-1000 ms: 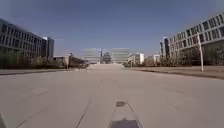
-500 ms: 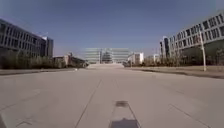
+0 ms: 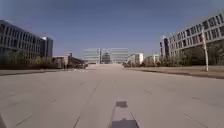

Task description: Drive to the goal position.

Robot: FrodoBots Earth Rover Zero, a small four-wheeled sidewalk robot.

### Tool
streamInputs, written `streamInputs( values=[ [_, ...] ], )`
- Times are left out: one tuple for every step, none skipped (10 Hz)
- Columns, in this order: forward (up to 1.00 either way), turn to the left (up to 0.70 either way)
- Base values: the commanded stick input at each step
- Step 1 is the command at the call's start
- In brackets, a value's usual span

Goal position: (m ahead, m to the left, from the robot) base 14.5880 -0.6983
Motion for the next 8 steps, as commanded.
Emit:
streamInputs(
  values=[
    [0.70, 0.00],
    [0.70, 0.00],
    [0.70, 0.00],
    [0.70, 0.00],
    [0.70, 0.00],
    [0.70, 0.00],
    [0.70, 0.00],
    [0.70, 0.00]
  ],
)
